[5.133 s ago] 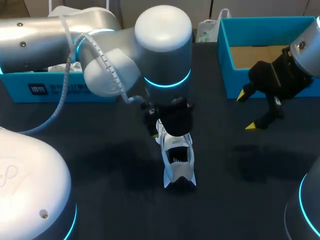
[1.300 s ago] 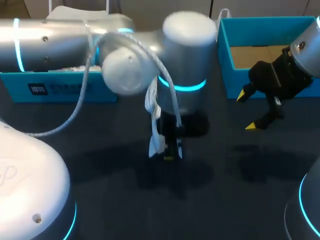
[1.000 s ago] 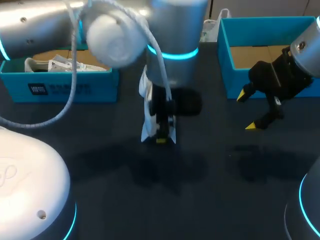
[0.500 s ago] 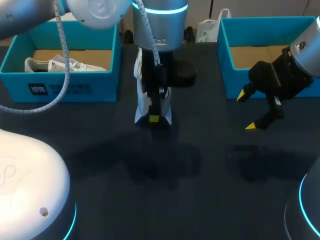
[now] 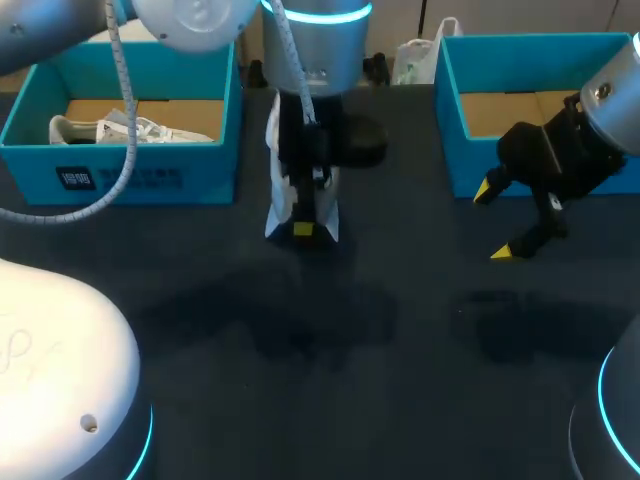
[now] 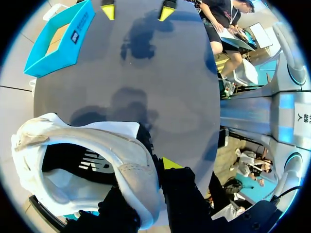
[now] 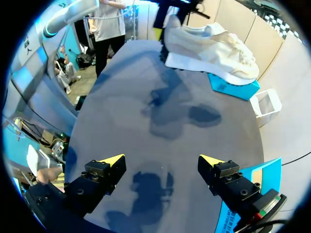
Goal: Take the shoe out of the shoebox, open the shoe tongue, remove and reinsert the insole, then place the shoe into the shoebox
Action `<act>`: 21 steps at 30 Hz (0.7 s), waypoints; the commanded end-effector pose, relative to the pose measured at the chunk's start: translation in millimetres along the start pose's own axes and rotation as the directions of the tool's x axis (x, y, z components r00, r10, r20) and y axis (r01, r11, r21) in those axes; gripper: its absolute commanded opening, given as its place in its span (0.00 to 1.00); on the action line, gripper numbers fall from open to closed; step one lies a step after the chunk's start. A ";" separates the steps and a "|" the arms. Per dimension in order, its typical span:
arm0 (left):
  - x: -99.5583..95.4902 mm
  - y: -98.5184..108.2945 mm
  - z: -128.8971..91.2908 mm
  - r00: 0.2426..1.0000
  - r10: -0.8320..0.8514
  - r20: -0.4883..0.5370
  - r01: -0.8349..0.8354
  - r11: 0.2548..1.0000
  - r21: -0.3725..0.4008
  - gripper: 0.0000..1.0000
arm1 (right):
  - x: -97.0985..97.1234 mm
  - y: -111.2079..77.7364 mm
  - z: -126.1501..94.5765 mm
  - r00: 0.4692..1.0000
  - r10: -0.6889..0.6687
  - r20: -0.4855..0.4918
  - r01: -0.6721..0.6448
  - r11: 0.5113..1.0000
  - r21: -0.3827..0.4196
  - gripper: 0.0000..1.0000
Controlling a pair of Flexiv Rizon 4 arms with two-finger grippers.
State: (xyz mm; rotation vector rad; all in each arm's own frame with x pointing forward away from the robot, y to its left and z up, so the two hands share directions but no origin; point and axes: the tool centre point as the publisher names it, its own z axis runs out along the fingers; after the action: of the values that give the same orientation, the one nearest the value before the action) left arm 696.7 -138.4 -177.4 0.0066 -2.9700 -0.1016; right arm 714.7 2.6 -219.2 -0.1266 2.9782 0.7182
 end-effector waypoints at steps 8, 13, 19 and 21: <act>-40.8 54.6 -21.3 1.000 0.010 -0.022 -0.010 1.000 0.022 0.00 | 0.5 0.3 0.9 1.000 0.001 0.002 -0.001 1.000 0.003 1.00; -61.2 69.5 -23.0 1.000 -0.010 -0.005 0.011 1.000 0.020 0.00 | 0.5 0.3 0.9 1.000 0.001 0.002 -0.001 1.000 0.003 1.00; -93.2 89.3 -31.7 0.997 -0.078 -0.003 0.078 0.996 0.042 0.00 | 0.5 0.3 0.9 1.000 0.001 0.002 -0.001 1.000 0.003 1.00; -104.4 95.4 -34.6 0.994 -0.109 -0.003 0.109 0.993 0.047 0.00 | 0.5 0.3 0.9 1.000 0.001 0.002 -0.001 1.000 0.003 1.00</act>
State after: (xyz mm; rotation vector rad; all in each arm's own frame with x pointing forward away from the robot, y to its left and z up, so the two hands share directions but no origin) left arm 794.5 -53.9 -158.4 0.1637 -2.9840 -0.0667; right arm 714.7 2.7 -219.2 -0.1269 2.9783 0.7182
